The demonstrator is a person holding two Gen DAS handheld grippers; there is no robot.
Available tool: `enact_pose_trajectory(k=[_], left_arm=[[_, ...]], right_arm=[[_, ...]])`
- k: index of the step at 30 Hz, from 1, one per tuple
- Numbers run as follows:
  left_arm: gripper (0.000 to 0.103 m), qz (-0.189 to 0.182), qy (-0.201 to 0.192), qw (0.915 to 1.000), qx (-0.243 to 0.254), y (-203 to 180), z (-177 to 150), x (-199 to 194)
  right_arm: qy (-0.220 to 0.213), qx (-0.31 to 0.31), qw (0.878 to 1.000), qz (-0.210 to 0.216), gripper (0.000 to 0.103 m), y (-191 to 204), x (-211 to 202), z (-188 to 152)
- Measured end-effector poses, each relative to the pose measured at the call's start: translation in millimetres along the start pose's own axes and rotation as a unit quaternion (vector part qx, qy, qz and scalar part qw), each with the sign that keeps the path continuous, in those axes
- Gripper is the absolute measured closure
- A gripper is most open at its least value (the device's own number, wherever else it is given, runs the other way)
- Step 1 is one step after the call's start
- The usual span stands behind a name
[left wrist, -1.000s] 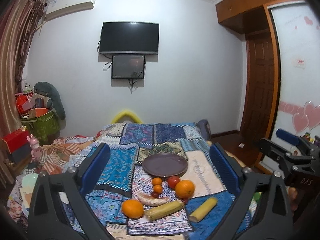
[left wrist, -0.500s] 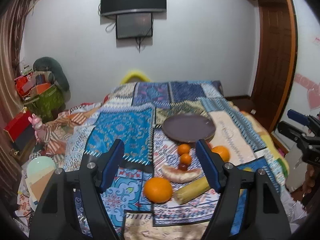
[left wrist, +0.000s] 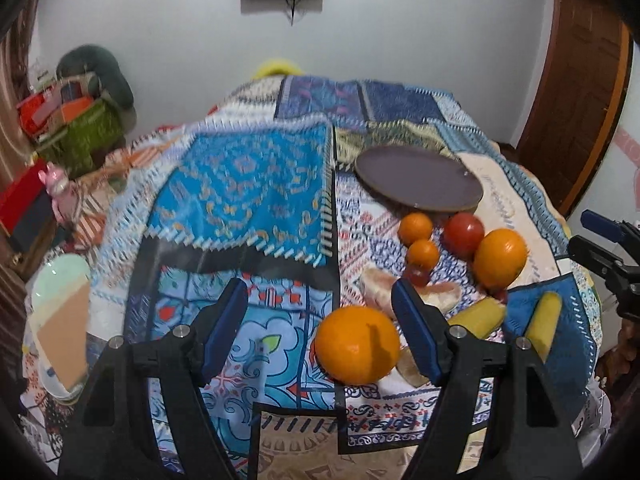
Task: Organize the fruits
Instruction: 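Grasp a large orange with the right tool while the left tool grasps another orange, then carry both held oranges over the dark round plate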
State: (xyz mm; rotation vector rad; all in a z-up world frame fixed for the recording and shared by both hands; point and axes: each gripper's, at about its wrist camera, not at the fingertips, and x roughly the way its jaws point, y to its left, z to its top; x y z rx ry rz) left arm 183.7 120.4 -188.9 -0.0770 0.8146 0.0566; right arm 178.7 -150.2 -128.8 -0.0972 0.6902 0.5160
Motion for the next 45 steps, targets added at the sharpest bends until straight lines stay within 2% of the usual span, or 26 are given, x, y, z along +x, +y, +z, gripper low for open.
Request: enact_pose_trajectory(k=[6, 12, 22, 25, 26, 28, 34, 45], left_arm=[[0.029, -0.02, 0.037, 0.9991, 0.005, -2, -10, 24], [0.028, -0.04, 0.071, 0.9966, 0.01, -5, -19, 43], [0.028, -0.058, 0.096, 0.9936, 0.017, -13, -25, 60], [0.029, -0.062, 0.104, 0.9926, 0.007, -11, -25, 64], [0.033, -0.067, 0.107, 0.992, 0.003, -10, -25, 65], [0.038, -0.075, 0.106, 0.9915, -0.003, -9, -24, 63], [0.039, -0.065, 0.106, 0.9923, 0.001, -12, -22, 59], [0.039, -0.049, 0.048, 0.9976, -0.001, -12, 15, 27]], right_arm=[[0.046, 0.006, 0.999, -0.001, 0.018, -4, 37, -5], [0.082, 0.008, 0.996, 0.018, 0.018, -6, 63, -9], [0.104, -0.004, 0.995, 0.011, 0.019, -2, 90, -13], [0.113, -0.011, 0.993, 0.01, 0.027, 0, 96, -13], [0.119, -0.011, 0.993, 0.012, 0.028, 0, 99, -14], [0.122, -0.007, 0.992, 0.012, 0.032, -2, 101, -14], [0.126, 0.013, 0.992, 0.028, 0.036, -11, 98, -13], [0.099, 0.026, 0.994, 0.022, 0.036, -21, 76, -1]])
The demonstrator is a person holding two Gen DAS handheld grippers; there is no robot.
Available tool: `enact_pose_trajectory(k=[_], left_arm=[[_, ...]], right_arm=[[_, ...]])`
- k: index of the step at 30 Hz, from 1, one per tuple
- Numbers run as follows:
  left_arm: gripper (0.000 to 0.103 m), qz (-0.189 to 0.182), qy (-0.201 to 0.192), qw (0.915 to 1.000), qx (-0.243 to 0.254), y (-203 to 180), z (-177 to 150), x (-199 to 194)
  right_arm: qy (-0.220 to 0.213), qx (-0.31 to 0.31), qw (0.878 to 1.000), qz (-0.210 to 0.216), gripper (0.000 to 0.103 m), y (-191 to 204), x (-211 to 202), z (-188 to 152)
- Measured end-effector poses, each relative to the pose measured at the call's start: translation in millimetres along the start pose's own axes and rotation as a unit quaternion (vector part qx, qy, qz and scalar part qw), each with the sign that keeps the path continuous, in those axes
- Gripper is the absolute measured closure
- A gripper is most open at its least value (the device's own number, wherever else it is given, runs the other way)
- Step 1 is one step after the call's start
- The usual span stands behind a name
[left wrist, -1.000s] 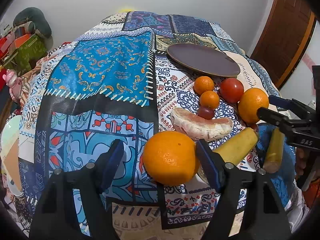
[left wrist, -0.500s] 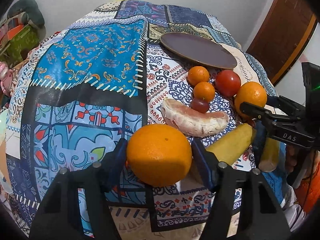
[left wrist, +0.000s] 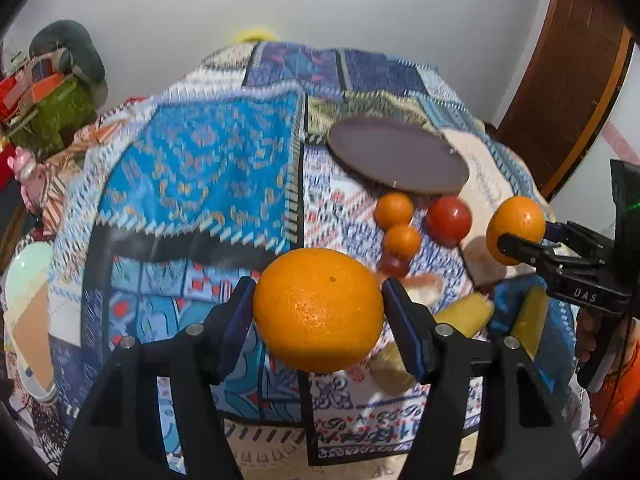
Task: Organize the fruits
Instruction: 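Carry both held oranges over the dark round plate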
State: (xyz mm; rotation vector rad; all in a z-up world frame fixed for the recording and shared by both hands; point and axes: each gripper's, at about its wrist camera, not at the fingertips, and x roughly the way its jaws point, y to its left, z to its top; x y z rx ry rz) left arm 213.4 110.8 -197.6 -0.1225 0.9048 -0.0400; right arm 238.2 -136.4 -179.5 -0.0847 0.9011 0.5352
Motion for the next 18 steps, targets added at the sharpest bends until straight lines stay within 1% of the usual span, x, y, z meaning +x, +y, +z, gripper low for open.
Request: enact_pose_trajectory(k=[10, 18], left_arm=[[0.039, -0.003, -0.068, 0.9976, 0.01, -18, 50, -25], [0.039, -0.006, -0.099, 0.9948, 0.02, -30, 85, -25]], right_arm=[[-0.06, -0.006, 0.998, -0.022, 0.036, -11, -34, 32], [-0.109, -0.019, 0.993, -0.044, 0.036, -18, -51, 65]])
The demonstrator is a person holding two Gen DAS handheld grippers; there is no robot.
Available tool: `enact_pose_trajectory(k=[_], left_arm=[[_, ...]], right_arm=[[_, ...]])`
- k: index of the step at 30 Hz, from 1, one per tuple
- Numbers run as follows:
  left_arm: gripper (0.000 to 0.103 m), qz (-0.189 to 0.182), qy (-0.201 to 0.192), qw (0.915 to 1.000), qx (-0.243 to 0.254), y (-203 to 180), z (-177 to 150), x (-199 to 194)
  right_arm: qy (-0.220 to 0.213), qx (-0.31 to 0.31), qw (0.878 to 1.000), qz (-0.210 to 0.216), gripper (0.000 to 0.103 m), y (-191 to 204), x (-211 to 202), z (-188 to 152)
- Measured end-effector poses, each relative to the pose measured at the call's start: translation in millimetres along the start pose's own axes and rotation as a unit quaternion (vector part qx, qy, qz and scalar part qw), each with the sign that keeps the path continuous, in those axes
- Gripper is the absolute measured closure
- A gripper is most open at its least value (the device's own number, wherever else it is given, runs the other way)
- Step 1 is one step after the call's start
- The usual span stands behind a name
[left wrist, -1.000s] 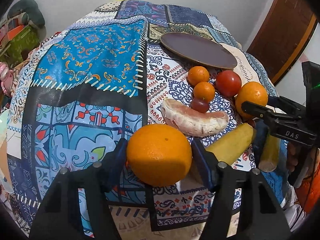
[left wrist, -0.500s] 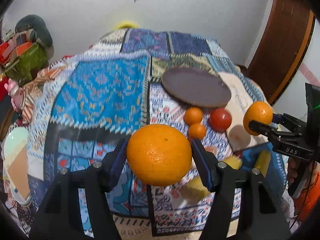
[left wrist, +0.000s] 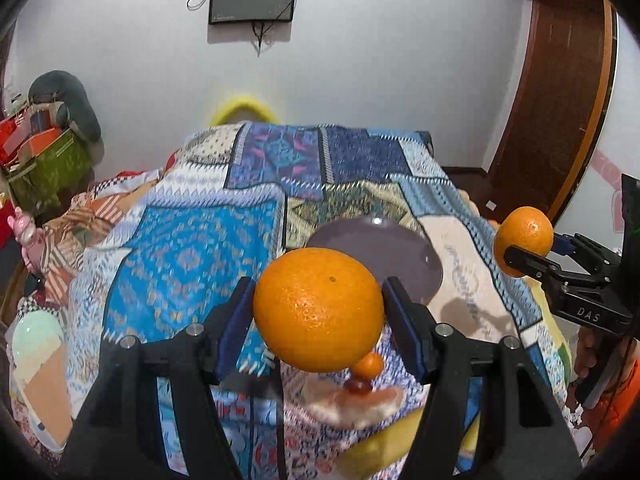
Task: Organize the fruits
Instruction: 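Carry both held oranges over the dark round plate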
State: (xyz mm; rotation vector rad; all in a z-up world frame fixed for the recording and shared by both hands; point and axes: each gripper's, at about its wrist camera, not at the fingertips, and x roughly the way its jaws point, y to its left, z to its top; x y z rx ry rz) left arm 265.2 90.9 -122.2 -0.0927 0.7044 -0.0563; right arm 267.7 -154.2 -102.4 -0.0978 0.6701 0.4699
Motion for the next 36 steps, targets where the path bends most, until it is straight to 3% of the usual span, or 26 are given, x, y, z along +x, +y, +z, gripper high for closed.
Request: enact_pose_trajectory(k=[12, 21, 29, 36], left_arm=[[0.039, -0.008, 0.007, 0.9999, -0.01, -2, 30, 51], [0.039, -0.011, 0.042, 0.9989, -0.017, -1, 35, 108], [0.039, -0.013, 0.092, 0.9956, 0.012, -10, 28, 164], [0.039, -0.016, 0.116, 0.9931, 0.01, -13, 25, 191]], right_arm=[[-0.026, -0.025, 0.999, -0.009, 0.036, 1, 28, 33], [0.012, -0.023, 1.0, -0.012, 0.036, -5, 83, 33], [0.07, -0.019, 0.997, -0.003, 0.036, -16, 130, 27], [0.112, -0.026, 0.993, 0.005, 0.036, -17, 159, 19]])
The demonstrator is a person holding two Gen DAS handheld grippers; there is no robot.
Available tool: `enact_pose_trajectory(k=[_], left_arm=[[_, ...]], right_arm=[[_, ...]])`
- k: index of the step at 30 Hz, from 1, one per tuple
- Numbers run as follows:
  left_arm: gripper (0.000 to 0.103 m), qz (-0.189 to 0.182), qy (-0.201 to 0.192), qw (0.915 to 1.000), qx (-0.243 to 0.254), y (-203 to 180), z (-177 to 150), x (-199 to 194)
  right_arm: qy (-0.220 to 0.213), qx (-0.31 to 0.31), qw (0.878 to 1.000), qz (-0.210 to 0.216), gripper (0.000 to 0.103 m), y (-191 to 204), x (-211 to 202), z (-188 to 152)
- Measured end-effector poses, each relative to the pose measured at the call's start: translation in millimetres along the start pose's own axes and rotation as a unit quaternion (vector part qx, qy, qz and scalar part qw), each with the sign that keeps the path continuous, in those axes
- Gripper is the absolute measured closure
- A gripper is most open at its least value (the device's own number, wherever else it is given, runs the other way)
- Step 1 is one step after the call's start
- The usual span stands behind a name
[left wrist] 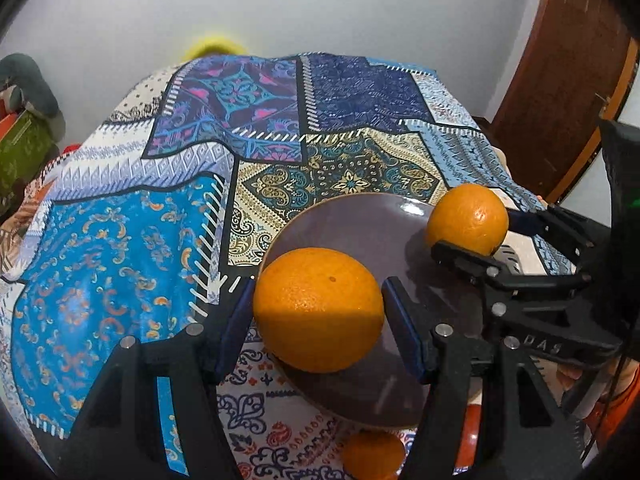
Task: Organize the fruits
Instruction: 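Carry both held oranges over the dark round plate, then lower both oranges onto the plate and open both tools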
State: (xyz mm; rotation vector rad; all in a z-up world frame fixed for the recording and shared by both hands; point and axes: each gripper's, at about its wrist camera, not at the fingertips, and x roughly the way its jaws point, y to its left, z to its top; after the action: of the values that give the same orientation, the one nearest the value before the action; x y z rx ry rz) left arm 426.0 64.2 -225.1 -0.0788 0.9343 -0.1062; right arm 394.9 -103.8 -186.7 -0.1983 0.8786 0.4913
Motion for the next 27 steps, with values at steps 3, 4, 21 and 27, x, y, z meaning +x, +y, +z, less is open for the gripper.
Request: enact_pose_trajectory(k=[3, 4, 21, 27], left_arm=[[0.039, -0.003, 0.01, 0.9999, -0.012, 4, 2, 7], [0.039, -0.002, 0.015, 0.9998, -0.015, 5, 2, 11], [0.033, 0.006, -0.01, 0.9997, -0.021, 7, -2, -21], [0.033, 0.02, -0.028, 0.9994, -0.01, 7, -17, -62]], right_arm=[[0.011, -0.005, 1.0, 0.004, 0.036, 0, 8, 0], [0.014, -0.005, 1.0, 0.008, 0.036, 0, 10, 0], [0.019, -0.011, 1.0, -0.001, 0.028, 5, -3, -2], [-0.005, -0.033, 0.999, -0.02, 0.027, 17, -43, -13]])
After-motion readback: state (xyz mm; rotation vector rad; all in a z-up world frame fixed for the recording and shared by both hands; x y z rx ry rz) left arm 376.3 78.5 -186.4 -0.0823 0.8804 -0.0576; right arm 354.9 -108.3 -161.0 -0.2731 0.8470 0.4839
